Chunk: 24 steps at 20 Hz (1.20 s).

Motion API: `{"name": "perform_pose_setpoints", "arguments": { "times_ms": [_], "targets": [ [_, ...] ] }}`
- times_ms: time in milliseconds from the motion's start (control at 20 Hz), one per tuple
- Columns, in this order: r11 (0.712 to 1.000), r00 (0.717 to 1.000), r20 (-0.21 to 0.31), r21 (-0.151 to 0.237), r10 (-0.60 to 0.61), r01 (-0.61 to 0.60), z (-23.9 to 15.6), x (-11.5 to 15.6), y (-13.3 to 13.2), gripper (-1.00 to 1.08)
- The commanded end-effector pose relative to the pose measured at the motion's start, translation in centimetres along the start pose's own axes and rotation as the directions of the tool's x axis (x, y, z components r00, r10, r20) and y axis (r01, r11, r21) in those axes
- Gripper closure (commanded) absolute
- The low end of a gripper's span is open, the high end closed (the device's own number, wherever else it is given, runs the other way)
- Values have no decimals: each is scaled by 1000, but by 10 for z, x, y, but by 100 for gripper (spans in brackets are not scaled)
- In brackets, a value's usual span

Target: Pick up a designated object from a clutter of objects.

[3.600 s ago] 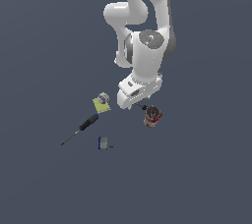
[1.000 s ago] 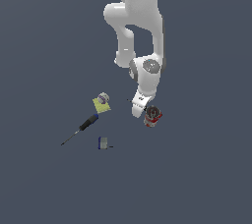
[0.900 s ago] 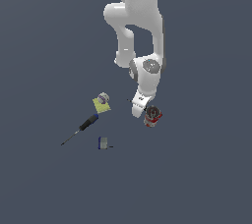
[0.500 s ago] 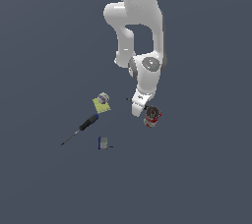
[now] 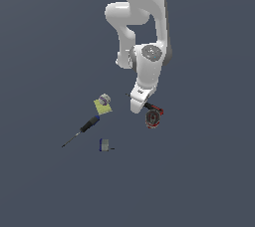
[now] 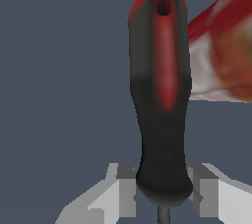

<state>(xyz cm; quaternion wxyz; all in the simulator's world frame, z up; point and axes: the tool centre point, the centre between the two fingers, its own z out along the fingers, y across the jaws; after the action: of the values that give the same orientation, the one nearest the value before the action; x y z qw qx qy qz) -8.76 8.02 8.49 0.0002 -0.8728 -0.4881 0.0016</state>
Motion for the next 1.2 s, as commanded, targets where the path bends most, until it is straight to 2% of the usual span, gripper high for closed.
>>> {"name": "perform_pose_setpoints", "arguments": {
  "times_ms": [0, 1150],
  "targets": [
    [1000, 1000, -2, -1, 0, 0, -21, -2, 7, 108],
    [1000, 1000, -6, 1, 0, 0, -234, -22, 74, 108]
  ]
}}
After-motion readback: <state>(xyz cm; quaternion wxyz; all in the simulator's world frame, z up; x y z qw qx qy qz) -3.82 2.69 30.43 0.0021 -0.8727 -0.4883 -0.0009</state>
